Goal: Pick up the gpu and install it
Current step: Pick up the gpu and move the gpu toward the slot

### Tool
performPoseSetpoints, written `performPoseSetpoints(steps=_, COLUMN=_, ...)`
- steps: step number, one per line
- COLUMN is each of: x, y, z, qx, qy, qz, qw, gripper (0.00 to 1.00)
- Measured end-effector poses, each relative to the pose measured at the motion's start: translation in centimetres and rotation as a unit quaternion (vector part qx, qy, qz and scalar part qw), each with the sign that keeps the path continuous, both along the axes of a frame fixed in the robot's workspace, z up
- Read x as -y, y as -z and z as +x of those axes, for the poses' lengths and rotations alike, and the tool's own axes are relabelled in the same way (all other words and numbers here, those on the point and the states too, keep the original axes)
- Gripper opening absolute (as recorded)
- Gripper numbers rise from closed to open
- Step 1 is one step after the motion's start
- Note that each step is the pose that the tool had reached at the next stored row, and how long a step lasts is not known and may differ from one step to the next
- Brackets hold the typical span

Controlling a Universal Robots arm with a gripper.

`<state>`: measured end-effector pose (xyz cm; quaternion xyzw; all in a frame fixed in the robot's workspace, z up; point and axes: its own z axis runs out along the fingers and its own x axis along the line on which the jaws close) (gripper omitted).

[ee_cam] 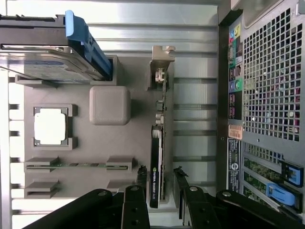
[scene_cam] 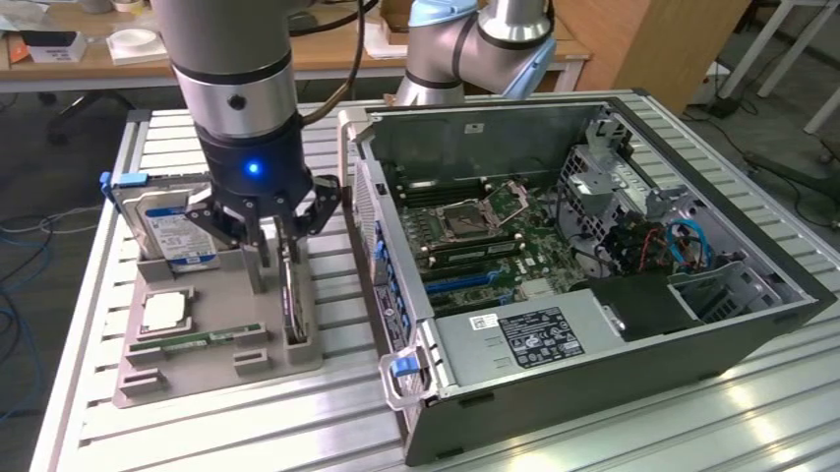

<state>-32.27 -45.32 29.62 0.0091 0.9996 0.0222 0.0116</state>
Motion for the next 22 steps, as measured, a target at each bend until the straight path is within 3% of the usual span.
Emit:
performPoseSetpoints(steps=15, x=0.0, y=2.28, z=0.0, qx=0.0, qy=0.0, qz=0.0, qw=1.0, gripper=0.35)
performPoseSetpoints(steps=17, x=0.0, y=2.44, z=0.0, qx=0.0, qy=0.0, qz=0.0, qw=1.0, gripper=0.34)
performPoseSetpoints(steps=18, x=0.0, y=2.46, z=0.0, qx=-0.0001, qy=0.0, qz=-0.0001, qw=1.0, gripper=0.27)
performPoseSetpoints(steps=22, x=0.0, y=2.6, z=0.0, qx=0.0001, qy=0.0, qz=0.0001, qw=1.0, gripper=0.27)
